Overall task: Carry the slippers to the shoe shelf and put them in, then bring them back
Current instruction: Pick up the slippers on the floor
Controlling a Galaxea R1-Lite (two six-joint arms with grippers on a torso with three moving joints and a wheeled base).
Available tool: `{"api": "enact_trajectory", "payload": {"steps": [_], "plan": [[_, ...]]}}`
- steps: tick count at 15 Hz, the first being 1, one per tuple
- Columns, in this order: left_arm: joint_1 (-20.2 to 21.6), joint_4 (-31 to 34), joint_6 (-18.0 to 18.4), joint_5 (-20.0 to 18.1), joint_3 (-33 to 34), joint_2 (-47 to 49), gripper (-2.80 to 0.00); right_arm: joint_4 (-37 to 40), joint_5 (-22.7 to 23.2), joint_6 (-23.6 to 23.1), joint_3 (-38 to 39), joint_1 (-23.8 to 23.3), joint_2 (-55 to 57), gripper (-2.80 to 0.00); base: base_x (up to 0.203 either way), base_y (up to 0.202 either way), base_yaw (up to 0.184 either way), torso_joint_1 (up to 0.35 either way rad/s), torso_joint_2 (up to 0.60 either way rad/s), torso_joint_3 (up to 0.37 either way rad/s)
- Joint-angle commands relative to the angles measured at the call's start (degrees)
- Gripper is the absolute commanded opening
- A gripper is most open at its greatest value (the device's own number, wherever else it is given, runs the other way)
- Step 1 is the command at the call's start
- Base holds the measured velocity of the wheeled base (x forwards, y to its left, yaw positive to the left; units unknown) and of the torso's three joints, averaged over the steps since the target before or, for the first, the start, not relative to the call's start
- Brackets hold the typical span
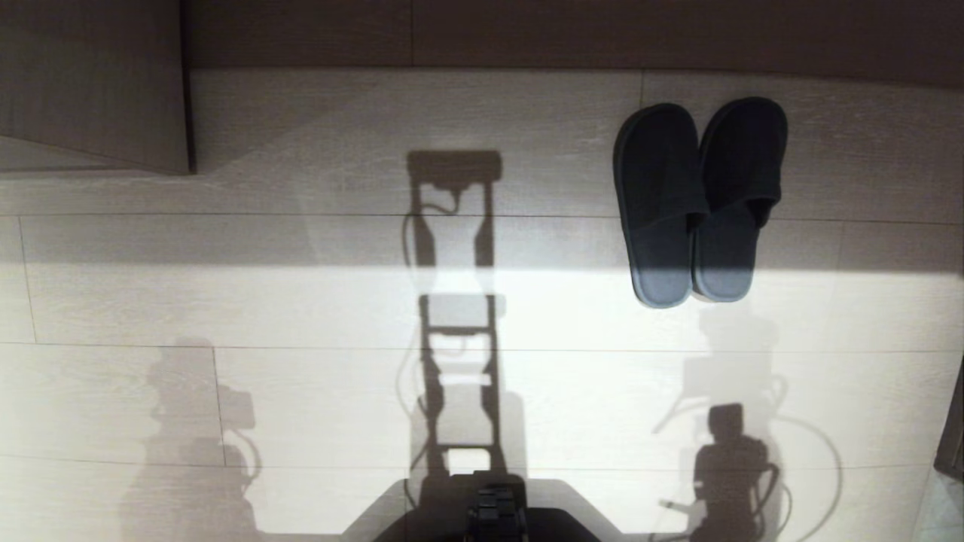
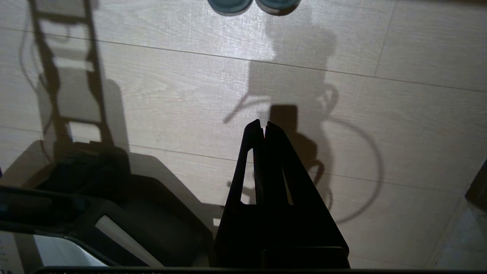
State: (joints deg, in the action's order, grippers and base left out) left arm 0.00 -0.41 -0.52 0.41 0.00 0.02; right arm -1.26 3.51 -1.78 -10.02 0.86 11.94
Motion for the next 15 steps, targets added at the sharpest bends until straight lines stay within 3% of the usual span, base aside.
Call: {"api": "enact_trajectory", "payload": {"steps": [1, 7, 8, 11, 12, 15], "plan": [[0.1, 0.0, 0.0, 0.0, 0.0, 0.0, -2.8, -5.1, 0.5, 0.0, -2.4, 1.1, 15.5, -2.8, 0.0, 0.0, 0.0, 0.0, 0.0, 0.0], [0.0, 0.0, 0.1, 0.0, 0.0, 0.0, -2.8, -33.7, 1.5, -1.8, -11.1, 4.0, 62.9, -2.8, 0.0, 0.0, 0.0, 0.0, 0.0, 0.0], [0.0, 0.0, 0.1, 0.0, 0.0, 0.0, -2.8, -40.7, 1.4, -2.3, -12.8, 4.7, 70.1, 0.0, 0.0, 0.0, 0.0, 0.0, 0.0, 0.0], [0.0, 0.0, 0.1, 0.0, 0.0, 0.0, -2.8, -61.3, -0.2, -4.4, -18.0, 6.5, 83.4, 0.0, 0.0, 0.0, 0.0, 0.0, 0.0, 0.0], [0.1, 0.0, 0.2, 0.0, 0.0, 0.0, -2.8, -63.9, -1.7, -6.5, -20.0, 6.9, 85.1, 0.0, 0.0, 0.0, 0.0, 0.0, 0.0, 0.0], [0.0, 0.0, 0.2, 0.0, 0.0, 0.0, -2.8, -66.9, -3.8, -6.5, -24.4, 7.0, 88.3, 0.0, 0.0, 0.0, 0.0, 0.0, 0.0, 0.0]]}}
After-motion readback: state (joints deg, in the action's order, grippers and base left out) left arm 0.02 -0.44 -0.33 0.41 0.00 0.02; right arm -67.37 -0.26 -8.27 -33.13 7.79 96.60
